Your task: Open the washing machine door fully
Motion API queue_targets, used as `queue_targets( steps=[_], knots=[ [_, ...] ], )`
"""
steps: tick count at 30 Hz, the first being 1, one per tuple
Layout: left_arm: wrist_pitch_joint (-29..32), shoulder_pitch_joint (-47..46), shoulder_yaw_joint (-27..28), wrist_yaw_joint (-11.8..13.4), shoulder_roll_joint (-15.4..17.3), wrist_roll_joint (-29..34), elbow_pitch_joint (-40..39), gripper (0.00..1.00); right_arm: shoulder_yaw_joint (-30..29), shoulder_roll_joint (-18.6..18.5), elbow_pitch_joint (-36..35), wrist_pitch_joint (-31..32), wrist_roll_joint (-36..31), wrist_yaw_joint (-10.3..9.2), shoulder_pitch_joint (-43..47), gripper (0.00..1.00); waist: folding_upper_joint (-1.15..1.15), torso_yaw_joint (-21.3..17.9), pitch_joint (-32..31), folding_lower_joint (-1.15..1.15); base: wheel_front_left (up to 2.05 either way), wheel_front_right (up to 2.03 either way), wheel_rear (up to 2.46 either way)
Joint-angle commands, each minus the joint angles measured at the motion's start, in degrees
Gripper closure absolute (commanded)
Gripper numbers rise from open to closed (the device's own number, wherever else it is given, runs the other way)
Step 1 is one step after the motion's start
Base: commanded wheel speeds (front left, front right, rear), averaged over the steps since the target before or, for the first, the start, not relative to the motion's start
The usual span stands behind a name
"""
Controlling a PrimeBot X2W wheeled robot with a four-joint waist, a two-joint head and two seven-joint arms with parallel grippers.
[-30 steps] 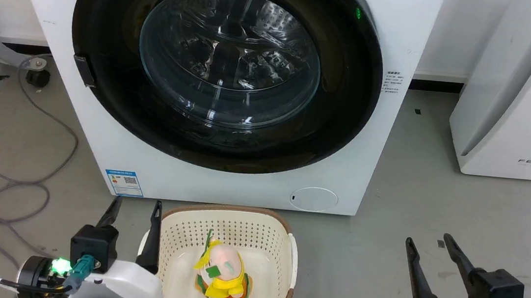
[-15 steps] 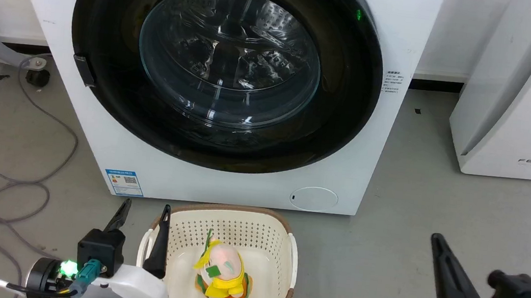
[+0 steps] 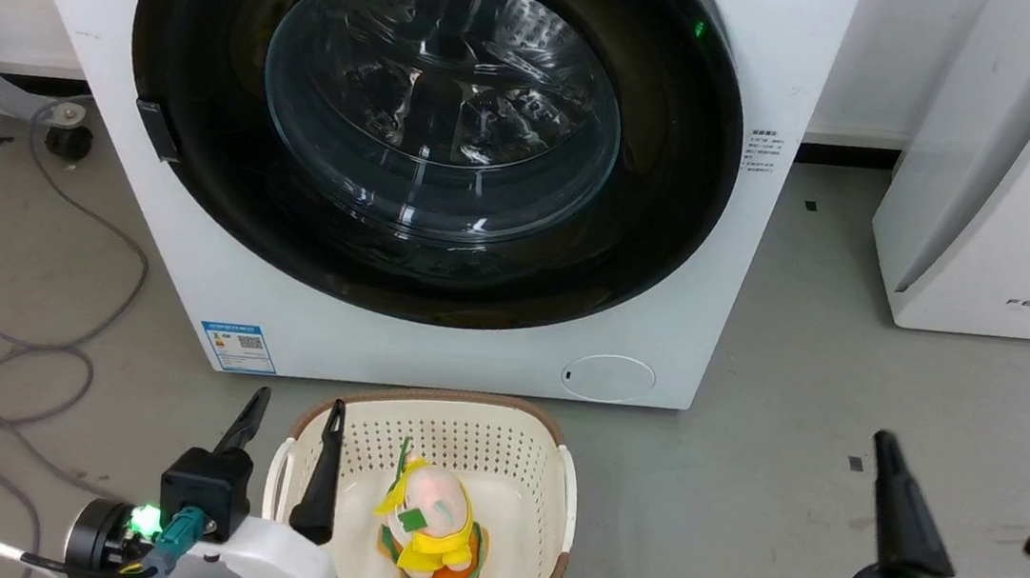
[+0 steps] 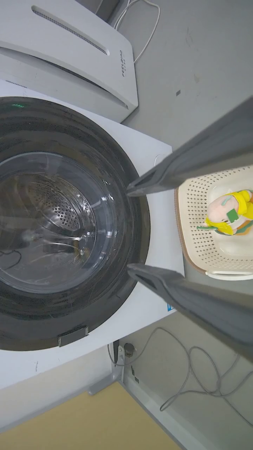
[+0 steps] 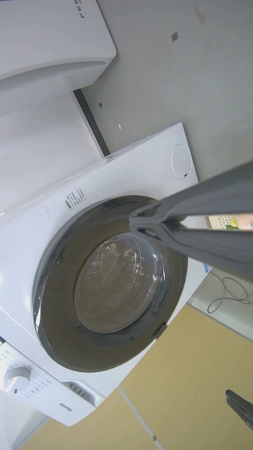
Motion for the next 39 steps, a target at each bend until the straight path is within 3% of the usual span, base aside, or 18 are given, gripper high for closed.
queue_targets(
  steps=[1, 14, 24, 31, 39],
  knots=[
    [-0.69, -1.0, -0.39, -0.38, 0.25, -0.36, 0.33, 0.0, -0.49, 0.0, 0.57, -0.68, 3.36, 0.03, -1.58, 1.0, 0.0, -0.03, 0.17, 0.0, 0.0, 0.0, 0.0],
    [-2.25, -3.14, -0.84, -1.13, 1.0, -1.1, -0.11, 0.0, -2.54, -0.23, 7.0, -2.23, 18.9, 0.03, -13.42, 1.0, 0.0, 0.01, 3.86, 0.0, 0.0, 0.0, 0.0],
    [-3.45, -5.56, -0.78, -1.73, 1.57, -1.57, -1.38, 0.0, -0.61, -4.55, 13.87, -2.5, 31.18, 0.03, -27.12, 1.0, 0.0, 0.26, 8.05, 0.0, 0.0, 0.0, 0.0],
    [-4.29, -7.29, -0.78, -2.21, 1.96, -1.85, -2.6, 0.0, 4.26, -8.98, 18.86, -3.04, 39.79, 0.04, -37.53, 1.0, 0.0, 0.25, 11.4, 0.0, 0.0, 0.0, 0.0],
    [-5.24, -9.47, -1.04, -2.82, 2.4, -2.3, -3.64, 0.0, 15.37, -14.67, 24.59, -0.85, 48.55, 0.04, -50.98, 1.0, 0.0, 0.56, 15.18, 0.0, 0.0, 0.0, 0.0]
  ],
)
